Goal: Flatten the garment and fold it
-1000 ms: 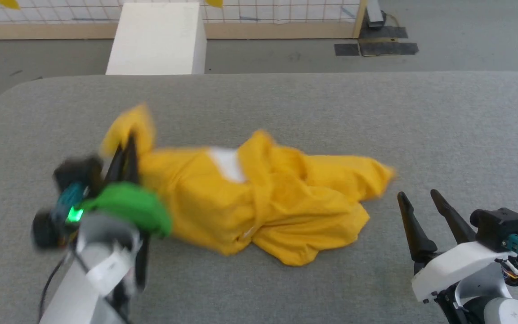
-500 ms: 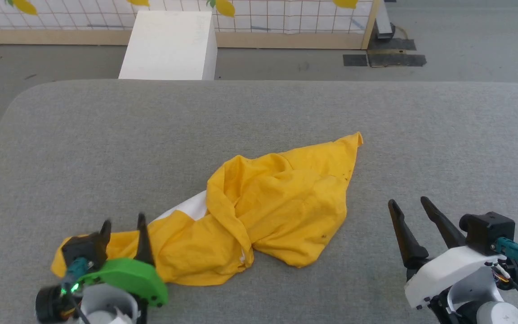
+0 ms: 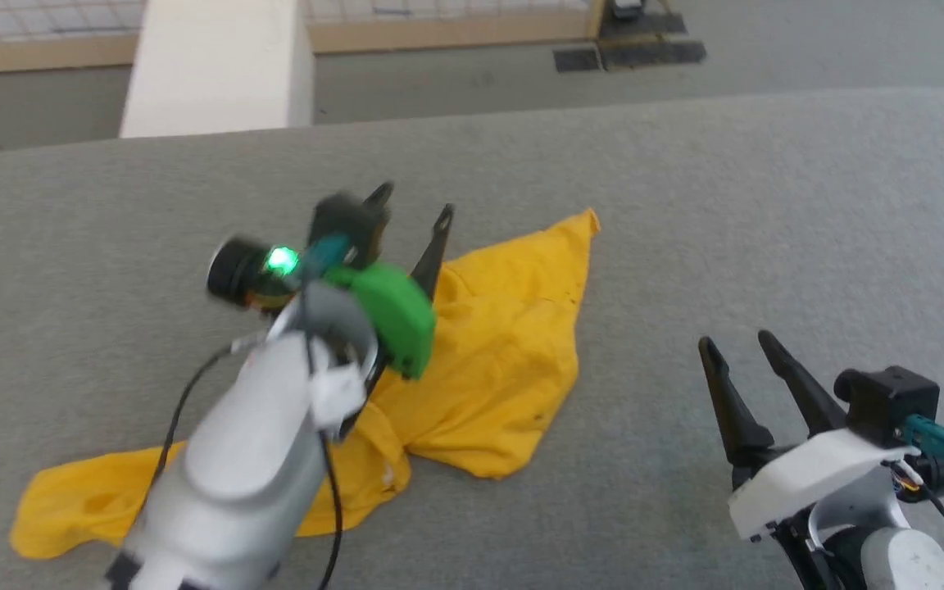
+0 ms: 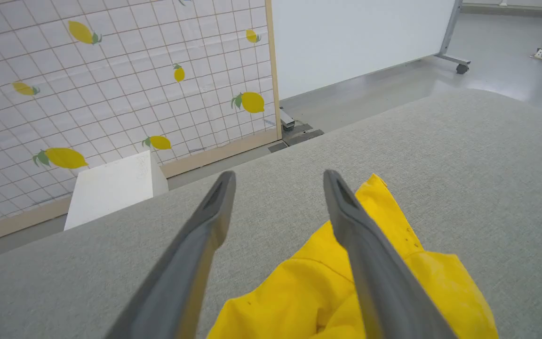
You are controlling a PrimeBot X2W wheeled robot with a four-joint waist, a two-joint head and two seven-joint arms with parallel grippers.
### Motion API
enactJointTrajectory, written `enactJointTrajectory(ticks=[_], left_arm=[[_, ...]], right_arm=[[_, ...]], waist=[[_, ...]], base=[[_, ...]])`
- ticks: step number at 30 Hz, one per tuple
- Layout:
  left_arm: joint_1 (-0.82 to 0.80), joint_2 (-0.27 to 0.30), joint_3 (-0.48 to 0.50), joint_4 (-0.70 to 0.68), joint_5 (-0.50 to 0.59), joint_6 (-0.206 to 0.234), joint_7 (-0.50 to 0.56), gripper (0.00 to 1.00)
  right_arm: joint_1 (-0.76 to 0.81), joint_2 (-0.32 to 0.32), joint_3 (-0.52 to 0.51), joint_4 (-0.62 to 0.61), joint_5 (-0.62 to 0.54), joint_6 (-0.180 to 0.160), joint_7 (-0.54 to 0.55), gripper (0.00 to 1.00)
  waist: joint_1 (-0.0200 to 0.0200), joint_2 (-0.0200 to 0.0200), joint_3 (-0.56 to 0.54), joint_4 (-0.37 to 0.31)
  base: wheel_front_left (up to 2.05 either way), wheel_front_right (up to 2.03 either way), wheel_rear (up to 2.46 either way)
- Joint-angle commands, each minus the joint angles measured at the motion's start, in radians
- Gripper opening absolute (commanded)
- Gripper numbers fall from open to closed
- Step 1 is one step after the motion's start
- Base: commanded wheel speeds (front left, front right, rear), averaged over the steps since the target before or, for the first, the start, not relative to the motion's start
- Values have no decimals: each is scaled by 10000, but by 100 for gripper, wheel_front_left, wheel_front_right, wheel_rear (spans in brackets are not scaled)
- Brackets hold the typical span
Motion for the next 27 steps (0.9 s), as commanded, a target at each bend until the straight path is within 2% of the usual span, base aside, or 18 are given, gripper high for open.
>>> enactJointTrajectory(ticks=[1,4,8,17,18,19,21,23,25,27], left_arm=[[-511,-75,-147,431,66,-268,224,100],[-1575,-277,-489,1572,32,-882,1007,100],[-2557,-503,-917,2833,-217,-1362,2225,100],[-3594,-514,-1421,4999,-603,-1448,6120,100],[-3600,-539,-1415,5086,-700,-1450,6461,84],[-3603,-546,-1405,5098,-759,-1447,6631,1],[-3594,-525,-1394,4881,-853,-1474,6537,0],[-3602,-385,-1263,4444,-799,-1423,5652,0],[-3553,-214,-1035,3990,-674,-1147,4420,0],[-3376,-89,-611,3593,-686,-680,3106,0]], right_arm=[[-182,5,44,67,85,-13,-127,100],[-344,5,109,226,165,-13,-296,100],[-559,5,198,454,337,-13,-537,100],[-831,5,349,866,512,-13,-923,100],[-842,5,338,902,519,-13,-947,100],[-851,5,324,929,521,-13,-963,100],[-865,5,286,973,518,-13,-986,100],[-882,5,247,982,484,-13,-992,100],[-873,5,176,973,413,-13,-986,100],[-828,5,91,956,319,-13,-956,100]], waist=[[0,0,816,-841],[0,0,1211,-1292],[0,0,1597,-1790],[0,0,1935,-2246],[0,0,1937,-2237],[0,0,1934,-2220],[0,0,1892,-2127],[0,0,1814,-1996],[0,0,1664,-1807],[0,0,1431,-1562]], base=[[0,0,0],[0,0,0],[0,0,0],[0,0,0],[0,0,0],[0,0,0],[0,0,0],[0,0,0],[0,0,0],[0,0,0]])
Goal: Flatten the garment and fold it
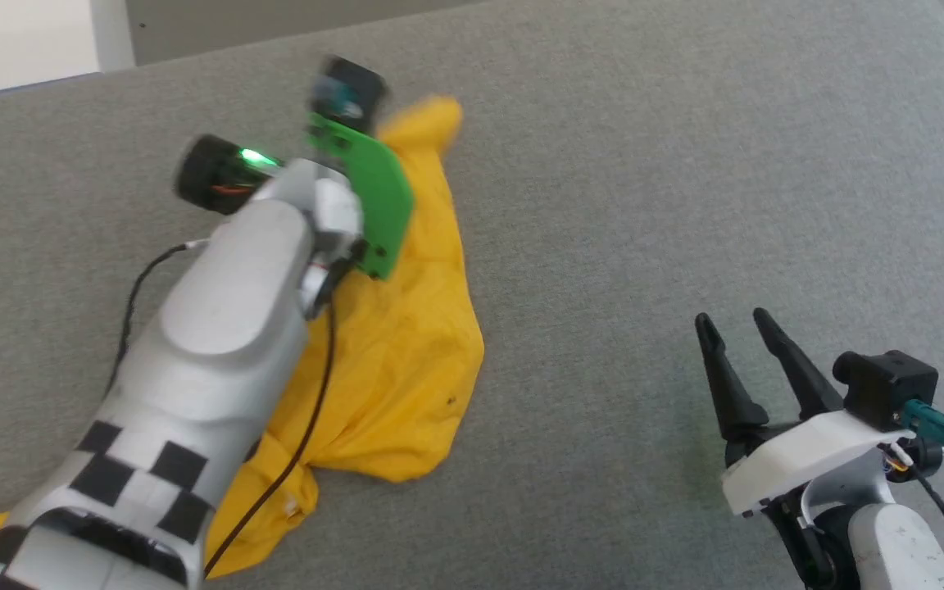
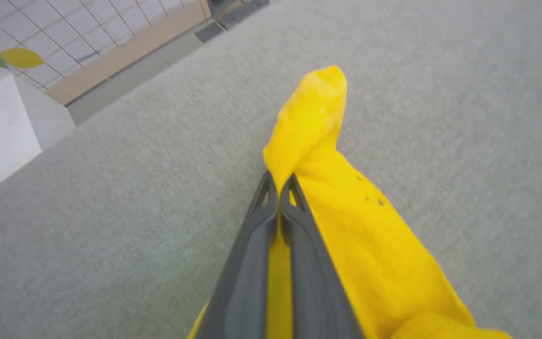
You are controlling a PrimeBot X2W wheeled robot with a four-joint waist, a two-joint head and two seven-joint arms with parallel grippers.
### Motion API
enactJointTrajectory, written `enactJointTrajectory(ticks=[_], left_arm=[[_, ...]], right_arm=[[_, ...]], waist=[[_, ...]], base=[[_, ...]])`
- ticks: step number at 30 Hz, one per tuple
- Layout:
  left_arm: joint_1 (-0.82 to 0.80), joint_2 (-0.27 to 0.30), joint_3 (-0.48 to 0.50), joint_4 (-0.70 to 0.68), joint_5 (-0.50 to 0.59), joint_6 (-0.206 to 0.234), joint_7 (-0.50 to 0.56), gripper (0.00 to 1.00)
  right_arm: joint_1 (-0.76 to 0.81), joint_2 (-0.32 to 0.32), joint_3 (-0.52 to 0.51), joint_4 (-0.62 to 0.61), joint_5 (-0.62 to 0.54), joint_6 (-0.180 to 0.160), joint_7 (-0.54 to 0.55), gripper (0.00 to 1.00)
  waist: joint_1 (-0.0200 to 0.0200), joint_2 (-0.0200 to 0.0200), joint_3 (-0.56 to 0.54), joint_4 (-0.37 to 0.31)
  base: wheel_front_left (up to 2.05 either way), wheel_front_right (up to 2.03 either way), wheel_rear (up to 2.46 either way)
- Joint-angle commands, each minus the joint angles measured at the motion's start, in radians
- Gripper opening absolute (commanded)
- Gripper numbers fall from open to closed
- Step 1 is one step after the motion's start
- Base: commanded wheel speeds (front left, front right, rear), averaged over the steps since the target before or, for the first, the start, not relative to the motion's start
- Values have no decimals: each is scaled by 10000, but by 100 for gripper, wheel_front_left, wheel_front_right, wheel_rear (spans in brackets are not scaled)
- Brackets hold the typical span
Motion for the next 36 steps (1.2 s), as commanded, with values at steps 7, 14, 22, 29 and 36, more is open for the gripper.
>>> enactJointTrajectory(ticks=[7,14,22,29,36], left_arm=[[1874,735,1918,-1395,-690,1774,-3290,0],[5094,1613,3273,-3201,-1535,3027,-3773,0],[8049,1387,4043,-4363,-2548,3710,-3871,100],[8496,733,4459,-5029,-2565,3000,-5999,100],[8268,-214,5144,-6213,-570,2450,-6266,100]], right_arm=[[246,5,-258,-226,-279,-13,276,100],[704,5,-354,-558,-349,-13,654,100],[962,5,-269,-722,-473,-13,1067,100],[671,5,293,-746,-564,-13,1368,100],[-87,5,1071,280,-529,-13,2695,100]], waist=[[-1,0,-1403,1290],[-1,0,-1974,2065],[-1,0,-2183,2660],[-1,0,-2062,3049],[-1,0,-1602,3589]], base=[[0,0,0],[0,0,0],[0,0,0],[0,0,0],[0,0,0]])
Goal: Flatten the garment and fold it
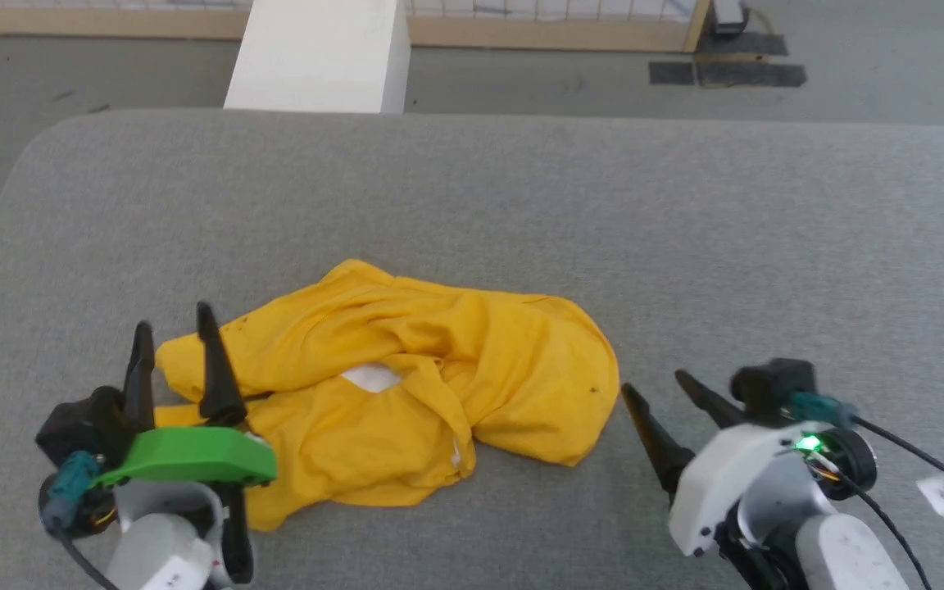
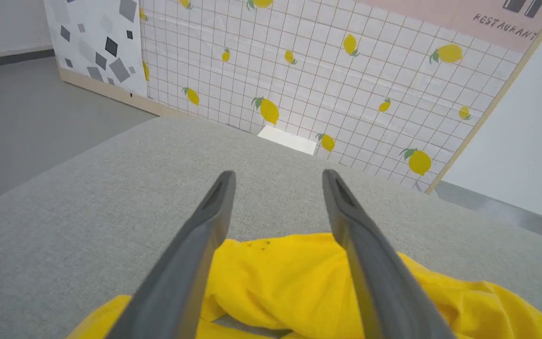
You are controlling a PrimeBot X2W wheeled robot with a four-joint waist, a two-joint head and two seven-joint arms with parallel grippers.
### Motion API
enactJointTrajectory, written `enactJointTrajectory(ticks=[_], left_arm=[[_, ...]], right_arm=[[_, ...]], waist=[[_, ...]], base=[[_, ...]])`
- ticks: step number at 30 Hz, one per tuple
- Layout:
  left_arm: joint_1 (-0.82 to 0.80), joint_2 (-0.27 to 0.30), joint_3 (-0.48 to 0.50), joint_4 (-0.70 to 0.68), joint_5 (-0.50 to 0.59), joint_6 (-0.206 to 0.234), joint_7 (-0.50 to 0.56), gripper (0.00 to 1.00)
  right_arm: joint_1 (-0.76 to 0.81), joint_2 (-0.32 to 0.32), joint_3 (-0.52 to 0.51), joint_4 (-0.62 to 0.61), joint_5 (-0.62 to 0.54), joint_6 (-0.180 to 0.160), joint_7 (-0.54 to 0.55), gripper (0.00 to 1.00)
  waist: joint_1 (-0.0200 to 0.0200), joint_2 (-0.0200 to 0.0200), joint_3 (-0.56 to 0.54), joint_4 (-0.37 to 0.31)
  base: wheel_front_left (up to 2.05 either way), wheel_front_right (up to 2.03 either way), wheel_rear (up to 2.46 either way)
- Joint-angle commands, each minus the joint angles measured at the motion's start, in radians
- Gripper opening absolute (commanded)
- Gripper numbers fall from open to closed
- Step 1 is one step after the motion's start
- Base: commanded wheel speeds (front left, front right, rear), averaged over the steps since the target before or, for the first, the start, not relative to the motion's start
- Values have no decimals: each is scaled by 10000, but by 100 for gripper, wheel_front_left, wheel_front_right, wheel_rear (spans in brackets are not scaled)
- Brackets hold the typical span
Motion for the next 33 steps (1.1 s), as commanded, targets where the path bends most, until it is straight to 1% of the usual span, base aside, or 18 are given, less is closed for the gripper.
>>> enactJointTrajectory(ticks=[1,4,6,10,11,12,13,14,16,18,20,22,25,27,30,33], left_arm=[[-108,-285,141,-196,430,-195,-42,100],[-82,-795,310,-463,1158,-566,-44,100],[-129,-1002,458,-451,1406,-837,-45,100],[-269,-1275,697,-299,1678,-1261,-46,100],[-289,-1309,742,-262,1727,-1325,-46,100],[-305,-1343,790,-201,1755,-1398,-46,100],[-317,-1362,828,-159,1776,-1447,-46,100],[-326,-1380,875,-116,1803,-1491,-46,100],[-307,-1400,945,-40,1825,-1545,-46,100],[-278,-1409,992,31,1841,-1578,-46,100],[-255,-1413,973,118,1785,-1587,-46,100],[-223,-1414,894,145,1715,-1537,-46,100],[-179,-1415,781,138,1708,-1429,-47,100],[-200,-1416,719,112,1686,-1394,-47,100],[-277,-1416,639,86,1607,-1364,-47,100],[-423,-1417,452,97,1503,-1351,-47,100]], right_arm=[[-285,-5,79,264,-88,-13,368,100],[-658,-5,206,791,-171,-13,1234,100],[-891,-5,372,1070,-573,-13,1856,100],[-1190,-5,660,1354,-664,-13,2629,100],[-1229,-5,711,1384,-642,-13,2758,71],[-1271,-5,770,1404,-608,-13,2883,29],[-1297,-5,802,1406,-574,-13,2950,3],[-1347,-5,833,1381,-568,-13,2977,0],[-1457,-23,791,1296,-649,-13,2981,0],[-1560,-221,591,1073,-733,-13,2970,0],[-1641,-694,263,725,-930,-13,3090,0],[-1722,-1345,-241,262,-1228,-13,3294,0],[-1962,-2558,-1106,-430,-1789,-13,3703,0],[-2207,-3171,-1648,-739,-2048,-13,3889,0],[-2715,-3697,-2339,-734,-2335,-13,3901,0],[-3338,-4045,-2824,-133,-2738,-13,3396,0]], waist=[[0,0,322,313],[0,0,571,524],[0,0,723,636],[0,0,883,803],[0,0,894,819],[0,0,898,832],[0,0,891,834],[0,0,872,827],[0,0,806,788],[0,0,699,751],[0,0,606,731],[0,0,515,713],[0,0,459,683],[0,0,469,680],[0,0,591,646],[0,0,798,656]], base=[[0,0,0],[0,0,0],[0,0,0],[0,0,0],[0,0,0],[0,0,0],[0,0,0],[0,0,0],[0,0,0],[0,0,0],[0,0,0],[0,0,0],[0,0,0],[0,0,0],[0,0,0],[0,0,0]])
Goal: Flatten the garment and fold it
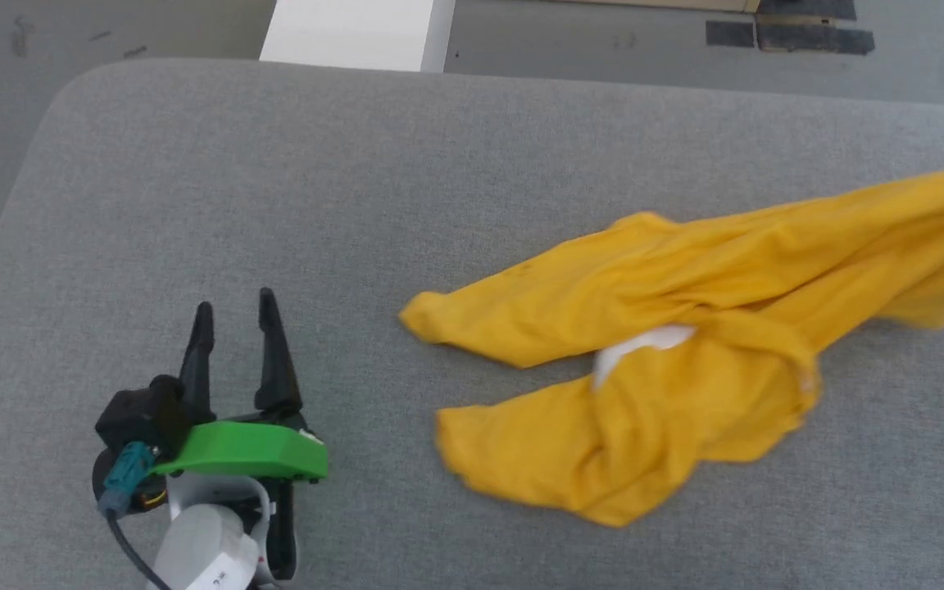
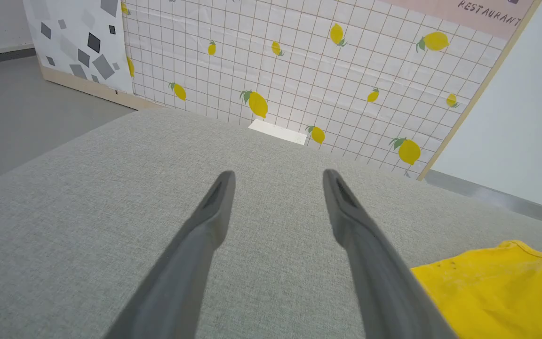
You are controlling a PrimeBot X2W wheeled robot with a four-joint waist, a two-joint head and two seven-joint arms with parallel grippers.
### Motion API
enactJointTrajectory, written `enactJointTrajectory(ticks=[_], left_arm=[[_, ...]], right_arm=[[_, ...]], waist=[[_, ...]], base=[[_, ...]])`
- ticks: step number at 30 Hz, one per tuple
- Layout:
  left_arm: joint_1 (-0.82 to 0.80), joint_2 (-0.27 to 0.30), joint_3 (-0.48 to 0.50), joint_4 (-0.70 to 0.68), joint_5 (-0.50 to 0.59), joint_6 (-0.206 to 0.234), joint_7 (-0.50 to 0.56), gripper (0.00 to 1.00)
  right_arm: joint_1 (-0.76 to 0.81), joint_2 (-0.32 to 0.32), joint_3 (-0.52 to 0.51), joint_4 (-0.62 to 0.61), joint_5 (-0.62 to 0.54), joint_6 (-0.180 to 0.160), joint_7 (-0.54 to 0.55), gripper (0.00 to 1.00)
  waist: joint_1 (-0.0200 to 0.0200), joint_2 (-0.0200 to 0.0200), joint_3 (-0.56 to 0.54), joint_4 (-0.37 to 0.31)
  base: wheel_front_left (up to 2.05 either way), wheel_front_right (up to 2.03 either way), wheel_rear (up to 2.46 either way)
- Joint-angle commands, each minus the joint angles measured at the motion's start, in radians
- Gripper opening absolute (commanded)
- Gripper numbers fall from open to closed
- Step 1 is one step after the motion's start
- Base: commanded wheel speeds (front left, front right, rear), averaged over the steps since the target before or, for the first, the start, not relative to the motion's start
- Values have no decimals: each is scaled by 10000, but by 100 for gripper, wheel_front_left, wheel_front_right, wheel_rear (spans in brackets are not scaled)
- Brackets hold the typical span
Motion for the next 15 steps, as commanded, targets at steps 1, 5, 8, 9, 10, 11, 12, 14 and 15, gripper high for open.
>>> enactJointTrajectory(ticks=[1,5,8,9,10,11,12,14,15], left_arm=[[-289,-30,-106,9,-70,20,-47,100],[-460,-31,-272,215,-101,-36,-47,100],[-493,-31,-273,323,-88,-54,-47,100],[-477,-31,-270,364,-69,-74,-47,100],[-451,-31,-270,418,-46,-104,-47,100],[-421,-31,-266,464,-31,-122,-47,100],[-374,-31,-259,519,-5,-140,-47,100],[-282,-31,-228,605,48,-173,-47,100],[-241,-31,-201,632,65,-190,-47,100]], right_arm=[[-356,-106,-99,456,-168,-15,-411,0],[-904,395,-341,1836,-176,-15,-1312,15],[-957,1165,-604,2408,86,-15,-1942,100],[-890,1377,-681,2476,116,-15,-2144,100],[-739,1625,-676,2502,162,-15,-2409,100],[-583,1849,-691,2486,247,-15,-2625,100],[-341,2117,-678,2421,347,-15,-2883,100],[210,2563,-525,2160,520,-15,-3379,100],[465,2773,-500,2014,611,-15,-3572,100]], waist=[[0,0,206,15],[0,0,342,-18],[0,0,275,-154],[0,0,225,-208],[0,0,143,-282],[0,0,63,-343],[0,0,-41,-430],[0,0,-247,-604],[0,0,-333,-687]], base=[[0,0,0],[0,0,0],[0,0,0],[0,0,0],[0,0,0],[0,0,0],[0,0,0],[0,0,0],[0,0,0]])
